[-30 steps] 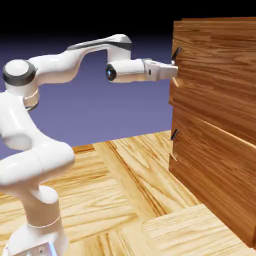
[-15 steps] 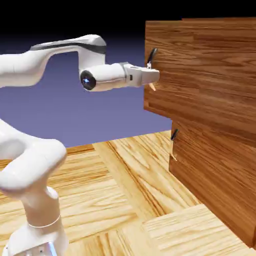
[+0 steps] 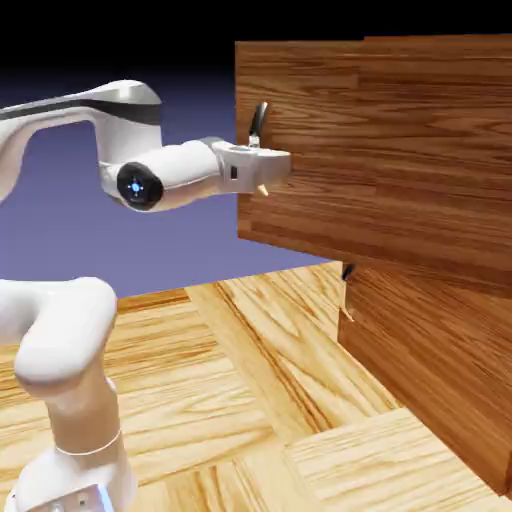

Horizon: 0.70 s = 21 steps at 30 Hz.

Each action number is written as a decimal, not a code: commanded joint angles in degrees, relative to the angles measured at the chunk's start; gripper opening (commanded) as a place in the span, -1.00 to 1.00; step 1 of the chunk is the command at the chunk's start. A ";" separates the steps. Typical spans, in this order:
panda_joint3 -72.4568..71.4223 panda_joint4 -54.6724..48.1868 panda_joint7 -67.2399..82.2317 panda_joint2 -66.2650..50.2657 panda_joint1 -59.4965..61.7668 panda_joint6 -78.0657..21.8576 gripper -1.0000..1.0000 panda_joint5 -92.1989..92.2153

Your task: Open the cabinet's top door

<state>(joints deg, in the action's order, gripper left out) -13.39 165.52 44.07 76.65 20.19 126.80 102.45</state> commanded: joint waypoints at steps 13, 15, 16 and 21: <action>26.99 0.81 -1.32 2.20 1.47 -18.99 -1.00 -26.48; 31.14 -0.27 -1.03 1.18 1.52 -22.09 -1.00 -30.29; 33.22 -0.94 -0.84 0.53 1.44 -23.66 -1.00 -32.17; 43.60 -5.76 0.43 -3.81 -0.27 -31.82 -1.00 -41.22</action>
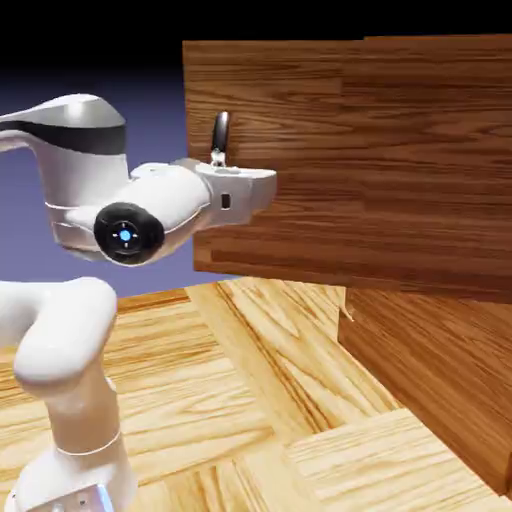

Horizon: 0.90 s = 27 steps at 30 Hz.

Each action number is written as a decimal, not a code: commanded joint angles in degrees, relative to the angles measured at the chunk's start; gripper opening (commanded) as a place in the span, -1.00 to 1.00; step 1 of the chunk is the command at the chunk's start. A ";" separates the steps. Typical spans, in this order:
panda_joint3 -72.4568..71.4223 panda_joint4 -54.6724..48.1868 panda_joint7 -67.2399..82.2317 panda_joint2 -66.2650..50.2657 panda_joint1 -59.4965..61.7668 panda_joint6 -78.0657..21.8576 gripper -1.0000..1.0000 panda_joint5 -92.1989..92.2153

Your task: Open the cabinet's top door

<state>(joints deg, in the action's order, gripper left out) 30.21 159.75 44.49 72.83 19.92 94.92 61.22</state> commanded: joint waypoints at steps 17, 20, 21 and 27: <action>33.34 -31.78 2.94 -15.69 -26.61 -28.28 -1.00 -21.01; 38.04 -37.86 2.43 -16.37 -32.84 -32.26 -1.00 -22.86; 39.50 -39.87 2.17 -16.44 -34.92 -33.52 -1.00 -23.40; 47.25 -52.13 -0.28 -15.44 -47.37 -40.70 -1.00 -26.08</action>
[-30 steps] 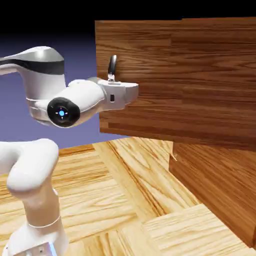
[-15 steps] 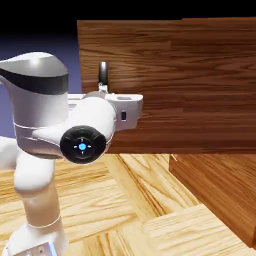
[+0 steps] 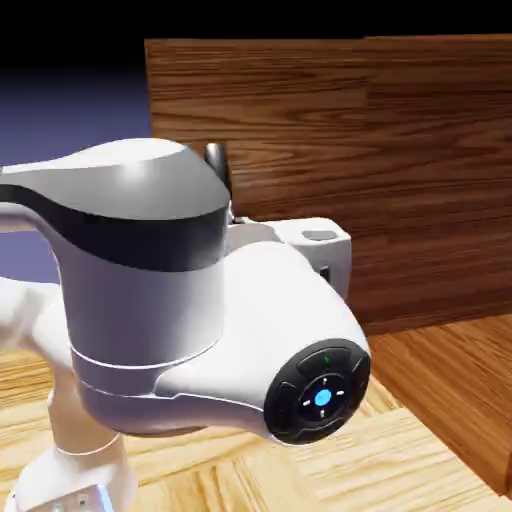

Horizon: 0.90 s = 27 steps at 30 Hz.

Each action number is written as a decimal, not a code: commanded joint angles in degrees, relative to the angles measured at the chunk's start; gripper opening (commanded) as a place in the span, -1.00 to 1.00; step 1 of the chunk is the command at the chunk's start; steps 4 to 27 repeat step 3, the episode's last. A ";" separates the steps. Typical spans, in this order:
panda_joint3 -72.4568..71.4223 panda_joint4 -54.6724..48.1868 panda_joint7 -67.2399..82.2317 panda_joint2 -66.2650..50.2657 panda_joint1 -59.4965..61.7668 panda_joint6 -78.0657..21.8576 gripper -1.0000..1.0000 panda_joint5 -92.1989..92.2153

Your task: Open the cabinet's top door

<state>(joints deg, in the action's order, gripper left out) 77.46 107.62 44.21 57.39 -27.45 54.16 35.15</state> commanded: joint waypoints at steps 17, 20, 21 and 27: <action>3.06 -6.23 -1.80 1.21 -6.00 -3.37 -1.00 -0.91; 3.06 -6.23 -1.80 1.21 -6.00 -3.37 -1.00 -0.91; 3.06 -6.23 -1.80 1.21 -6.00 -3.37 -1.00 -0.91; 3.06 -6.23 -1.80 1.21 -6.00 -3.37 -1.00 -0.91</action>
